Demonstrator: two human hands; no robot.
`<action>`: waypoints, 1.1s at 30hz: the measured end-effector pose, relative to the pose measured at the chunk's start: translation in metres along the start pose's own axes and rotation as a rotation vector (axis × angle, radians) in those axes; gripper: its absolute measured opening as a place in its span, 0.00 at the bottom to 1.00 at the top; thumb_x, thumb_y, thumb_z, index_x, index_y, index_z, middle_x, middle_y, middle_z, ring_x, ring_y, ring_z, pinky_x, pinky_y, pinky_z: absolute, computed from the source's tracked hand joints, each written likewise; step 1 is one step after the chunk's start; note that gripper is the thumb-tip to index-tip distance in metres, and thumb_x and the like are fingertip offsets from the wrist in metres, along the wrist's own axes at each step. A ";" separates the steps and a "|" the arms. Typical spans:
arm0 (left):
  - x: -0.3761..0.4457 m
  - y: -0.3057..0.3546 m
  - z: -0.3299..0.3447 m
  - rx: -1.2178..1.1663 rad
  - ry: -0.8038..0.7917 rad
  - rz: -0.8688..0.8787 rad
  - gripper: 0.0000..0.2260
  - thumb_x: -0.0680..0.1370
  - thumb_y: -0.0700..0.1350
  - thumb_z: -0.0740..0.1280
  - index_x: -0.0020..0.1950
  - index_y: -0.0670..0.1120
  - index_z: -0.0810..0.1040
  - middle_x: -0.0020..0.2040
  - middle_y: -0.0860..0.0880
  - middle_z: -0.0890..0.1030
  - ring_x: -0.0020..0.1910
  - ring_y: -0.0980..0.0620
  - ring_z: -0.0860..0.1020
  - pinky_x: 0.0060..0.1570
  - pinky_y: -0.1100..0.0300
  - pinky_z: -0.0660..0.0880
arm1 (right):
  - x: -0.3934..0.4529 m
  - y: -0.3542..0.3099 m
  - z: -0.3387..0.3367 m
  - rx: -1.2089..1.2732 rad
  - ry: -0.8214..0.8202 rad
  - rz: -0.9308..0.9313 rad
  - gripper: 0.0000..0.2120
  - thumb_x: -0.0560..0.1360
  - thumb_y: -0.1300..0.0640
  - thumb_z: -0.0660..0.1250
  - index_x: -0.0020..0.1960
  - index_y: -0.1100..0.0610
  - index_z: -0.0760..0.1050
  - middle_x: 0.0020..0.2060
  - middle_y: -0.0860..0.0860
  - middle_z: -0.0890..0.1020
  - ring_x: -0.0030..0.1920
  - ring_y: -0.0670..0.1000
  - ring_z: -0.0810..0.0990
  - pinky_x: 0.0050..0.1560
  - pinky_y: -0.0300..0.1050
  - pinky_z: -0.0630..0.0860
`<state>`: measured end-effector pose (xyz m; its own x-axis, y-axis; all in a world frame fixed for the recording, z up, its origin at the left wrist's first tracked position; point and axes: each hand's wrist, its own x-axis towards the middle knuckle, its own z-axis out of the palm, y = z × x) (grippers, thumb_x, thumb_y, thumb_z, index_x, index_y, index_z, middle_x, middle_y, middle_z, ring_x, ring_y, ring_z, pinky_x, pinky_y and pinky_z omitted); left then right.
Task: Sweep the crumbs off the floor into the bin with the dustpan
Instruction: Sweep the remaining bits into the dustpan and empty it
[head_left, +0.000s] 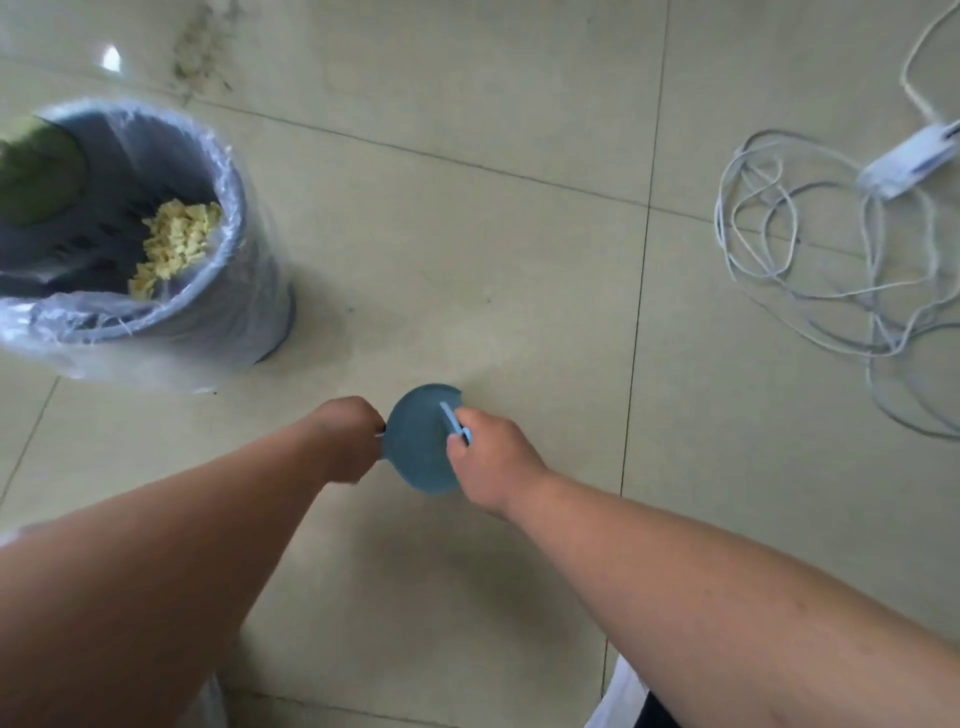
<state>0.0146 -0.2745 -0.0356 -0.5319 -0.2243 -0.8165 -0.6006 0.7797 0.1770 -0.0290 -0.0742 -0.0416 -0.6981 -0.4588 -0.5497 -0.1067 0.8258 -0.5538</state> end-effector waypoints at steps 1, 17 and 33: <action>-0.003 0.000 0.000 -0.089 0.007 -0.015 0.09 0.79 0.41 0.67 0.54 0.40 0.86 0.43 0.41 0.88 0.40 0.44 0.88 0.41 0.53 0.85 | 0.001 -0.005 -0.008 0.042 0.028 0.011 0.08 0.79 0.54 0.58 0.46 0.58 0.72 0.40 0.57 0.80 0.41 0.60 0.77 0.39 0.52 0.73; -0.119 0.051 -0.132 -0.544 0.129 0.186 0.08 0.79 0.39 0.68 0.50 0.33 0.83 0.35 0.43 0.81 0.26 0.48 0.74 0.30 0.60 0.74 | -0.040 -0.102 -0.206 0.359 0.614 -0.005 0.20 0.77 0.47 0.65 0.45 0.66 0.80 0.29 0.54 0.78 0.30 0.52 0.73 0.34 0.46 0.72; -0.241 -0.079 -0.277 -0.603 0.340 0.177 0.07 0.77 0.37 0.70 0.48 0.33 0.85 0.36 0.38 0.83 0.32 0.46 0.75 0.29 0.60 0.70 | -0.064 -0.257 -0.217 0.673 0.375 -0.151 0.10 0.73 0.53 0.67 0.47 0.59 0.82 0.35 0.53 0.84 0.31 0.52 0.80 0.44 0.55 0.83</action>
<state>0.0254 -0.4442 0.2998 -0.7496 -0.3709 -0.5482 -0.6613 0.3839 0.6444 -0.1103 -0.1860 0.2714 -0.9153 -0.3103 -0.2568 0.1489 0.3317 -0.9316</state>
